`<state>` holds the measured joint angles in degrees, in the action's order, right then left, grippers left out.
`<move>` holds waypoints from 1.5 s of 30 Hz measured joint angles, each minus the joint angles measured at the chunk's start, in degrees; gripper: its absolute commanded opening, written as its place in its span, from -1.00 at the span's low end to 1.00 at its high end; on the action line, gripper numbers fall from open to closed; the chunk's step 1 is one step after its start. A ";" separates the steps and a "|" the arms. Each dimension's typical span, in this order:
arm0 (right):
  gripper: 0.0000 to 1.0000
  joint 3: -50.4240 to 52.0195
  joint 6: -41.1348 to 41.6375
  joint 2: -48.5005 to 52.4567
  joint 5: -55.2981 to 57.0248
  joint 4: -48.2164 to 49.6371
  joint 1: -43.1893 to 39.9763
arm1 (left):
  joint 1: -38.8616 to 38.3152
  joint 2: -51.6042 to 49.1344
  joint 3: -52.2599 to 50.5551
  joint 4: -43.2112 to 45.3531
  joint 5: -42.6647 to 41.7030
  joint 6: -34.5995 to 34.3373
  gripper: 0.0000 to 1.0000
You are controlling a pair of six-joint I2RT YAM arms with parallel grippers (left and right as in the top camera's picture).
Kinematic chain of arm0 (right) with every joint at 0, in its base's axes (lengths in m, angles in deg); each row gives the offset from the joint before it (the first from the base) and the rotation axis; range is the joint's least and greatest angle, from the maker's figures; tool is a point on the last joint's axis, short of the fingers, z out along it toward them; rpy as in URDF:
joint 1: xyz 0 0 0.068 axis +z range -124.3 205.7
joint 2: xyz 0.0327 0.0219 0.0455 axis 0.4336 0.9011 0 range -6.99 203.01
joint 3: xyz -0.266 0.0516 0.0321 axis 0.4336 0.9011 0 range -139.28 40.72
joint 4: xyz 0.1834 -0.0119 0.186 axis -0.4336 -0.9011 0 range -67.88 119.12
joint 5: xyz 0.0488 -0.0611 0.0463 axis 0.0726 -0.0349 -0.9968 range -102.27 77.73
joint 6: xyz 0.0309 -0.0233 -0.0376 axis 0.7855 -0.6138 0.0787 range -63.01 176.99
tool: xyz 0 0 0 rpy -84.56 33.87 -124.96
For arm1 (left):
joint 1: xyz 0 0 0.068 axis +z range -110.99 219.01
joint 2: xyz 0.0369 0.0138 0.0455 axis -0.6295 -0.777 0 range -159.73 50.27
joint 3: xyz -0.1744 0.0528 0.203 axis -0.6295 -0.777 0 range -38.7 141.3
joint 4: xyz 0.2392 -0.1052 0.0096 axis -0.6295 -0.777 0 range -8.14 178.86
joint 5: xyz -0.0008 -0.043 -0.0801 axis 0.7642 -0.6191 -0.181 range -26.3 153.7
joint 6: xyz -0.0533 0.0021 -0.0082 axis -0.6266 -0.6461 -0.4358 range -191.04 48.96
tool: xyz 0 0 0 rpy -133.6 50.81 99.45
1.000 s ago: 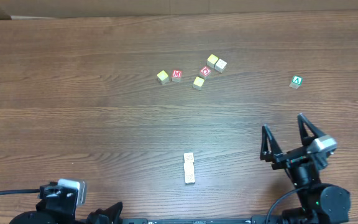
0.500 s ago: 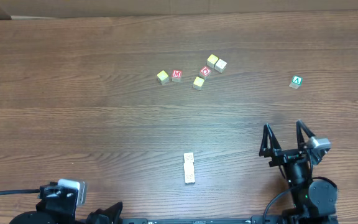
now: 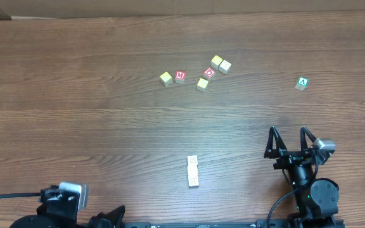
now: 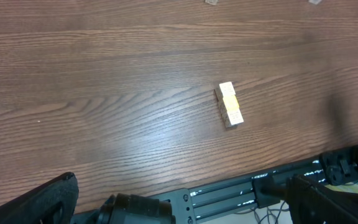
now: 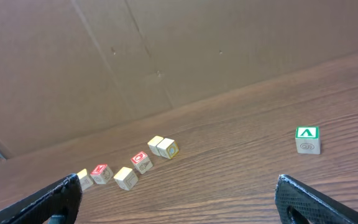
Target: Flip 3 blocks
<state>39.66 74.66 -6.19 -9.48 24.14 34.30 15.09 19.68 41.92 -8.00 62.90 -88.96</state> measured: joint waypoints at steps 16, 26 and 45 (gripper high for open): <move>1.00 0.00 -2.10 0.00 0.00 0.00 0.00 | 0.00 0.00 0.00 0.00 0.00 0.00 0.99; 1.00 0.00 -12.20 0.00 0.00 -0.04 0.00 | 0.00 0.00 0.00 0.00 0.00 0.00 1.00; 1.00 0.00 -14.67 0.00 -0.02 -0.02 0.00 | 0.00 0.00 0.00 0.00 0.00 0.00 1.00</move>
<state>39.66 59.99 -6.19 -9.50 24.12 34.30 15.09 19.68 41.92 -8.00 62.90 -88.96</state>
